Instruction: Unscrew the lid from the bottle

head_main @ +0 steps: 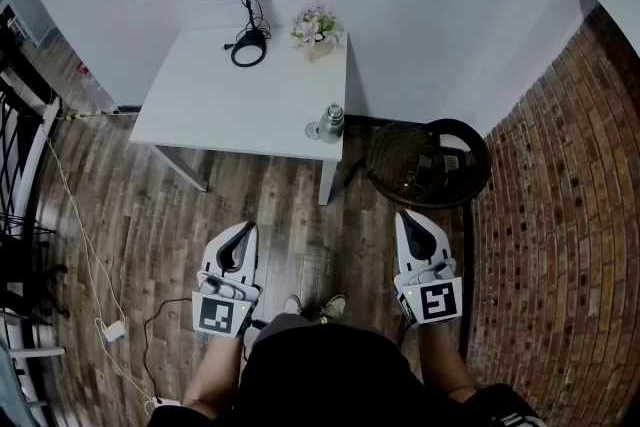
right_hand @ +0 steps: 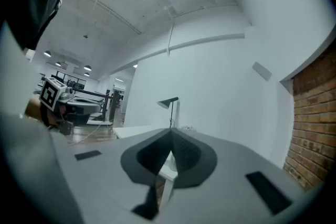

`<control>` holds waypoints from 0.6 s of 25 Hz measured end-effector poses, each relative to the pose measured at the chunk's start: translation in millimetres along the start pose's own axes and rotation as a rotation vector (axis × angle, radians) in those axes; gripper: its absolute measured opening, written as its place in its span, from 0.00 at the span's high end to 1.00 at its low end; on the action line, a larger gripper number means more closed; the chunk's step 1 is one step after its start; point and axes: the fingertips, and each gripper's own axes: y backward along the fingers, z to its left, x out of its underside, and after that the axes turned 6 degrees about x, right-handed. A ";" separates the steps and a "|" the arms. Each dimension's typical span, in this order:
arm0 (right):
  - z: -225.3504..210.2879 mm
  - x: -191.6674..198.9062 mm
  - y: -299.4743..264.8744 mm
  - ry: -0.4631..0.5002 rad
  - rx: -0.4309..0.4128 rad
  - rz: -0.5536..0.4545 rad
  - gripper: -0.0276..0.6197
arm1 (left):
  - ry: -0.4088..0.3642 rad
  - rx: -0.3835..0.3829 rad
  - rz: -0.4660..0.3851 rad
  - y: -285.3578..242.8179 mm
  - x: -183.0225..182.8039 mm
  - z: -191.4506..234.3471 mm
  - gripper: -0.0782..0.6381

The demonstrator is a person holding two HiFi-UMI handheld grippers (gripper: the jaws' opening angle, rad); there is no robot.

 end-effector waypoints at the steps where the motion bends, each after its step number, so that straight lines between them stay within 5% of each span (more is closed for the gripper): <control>1: -0.4 0.9 1.0 0.001 -0.003 0.001 0.94 | -0.001 0.001 -0.004 -0.5 -0.2 -2.3 0.86; 15: -7.8 20.1 8.3 -0.053 -0.080 -0.011 0.94 | 0.023 -0.015 0.027 -7.7 14.1 -28.4 0.86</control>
